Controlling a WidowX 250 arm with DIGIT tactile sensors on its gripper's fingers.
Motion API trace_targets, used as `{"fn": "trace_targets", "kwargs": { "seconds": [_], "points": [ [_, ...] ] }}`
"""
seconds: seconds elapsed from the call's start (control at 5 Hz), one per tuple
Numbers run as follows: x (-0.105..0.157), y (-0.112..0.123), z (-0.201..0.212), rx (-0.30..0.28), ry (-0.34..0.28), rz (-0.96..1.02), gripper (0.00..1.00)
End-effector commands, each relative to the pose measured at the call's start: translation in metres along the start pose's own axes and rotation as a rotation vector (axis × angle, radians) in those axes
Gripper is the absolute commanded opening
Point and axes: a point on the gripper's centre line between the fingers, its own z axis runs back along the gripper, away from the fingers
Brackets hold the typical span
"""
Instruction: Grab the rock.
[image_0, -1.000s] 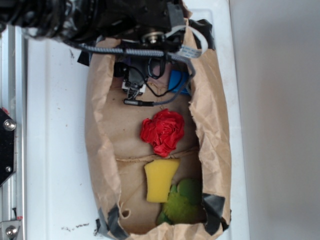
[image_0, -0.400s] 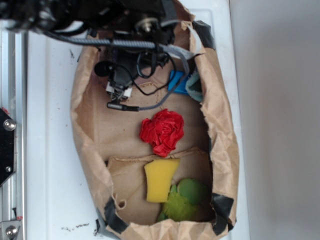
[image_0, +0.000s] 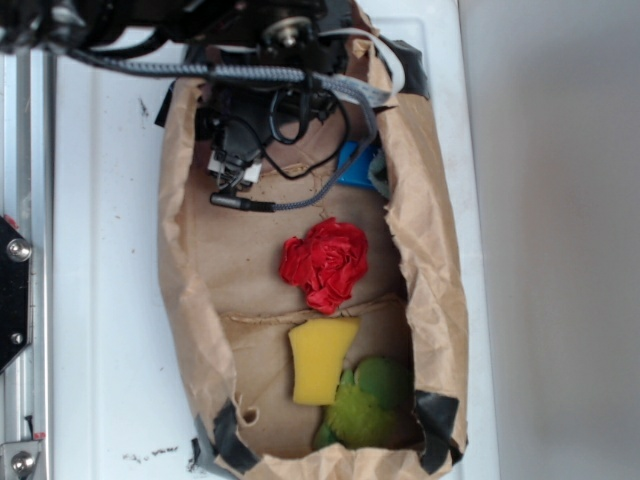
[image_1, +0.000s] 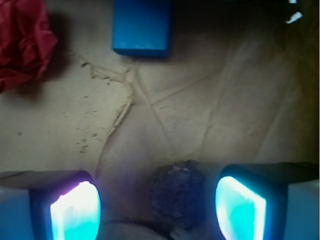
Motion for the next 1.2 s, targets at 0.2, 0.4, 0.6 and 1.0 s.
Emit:
{"fn": "trace_targets", "kwargs": {
  "seconds": [0.2,0.4,0.6,1.0],
  "points": [
    [0.014,0.021,-0.006,0.171,-0.03,0.077,1.0],
    [0.009,0.018,-0.01,0.194,-0.037,0.063,1.0],
    [0.005,0.01,-0.022,0.207,-0.029,0.028,1.0],
    [-0.009,-0.003,-0.036,0.253,-0.017,-0.045,1.0]
  ]
}}
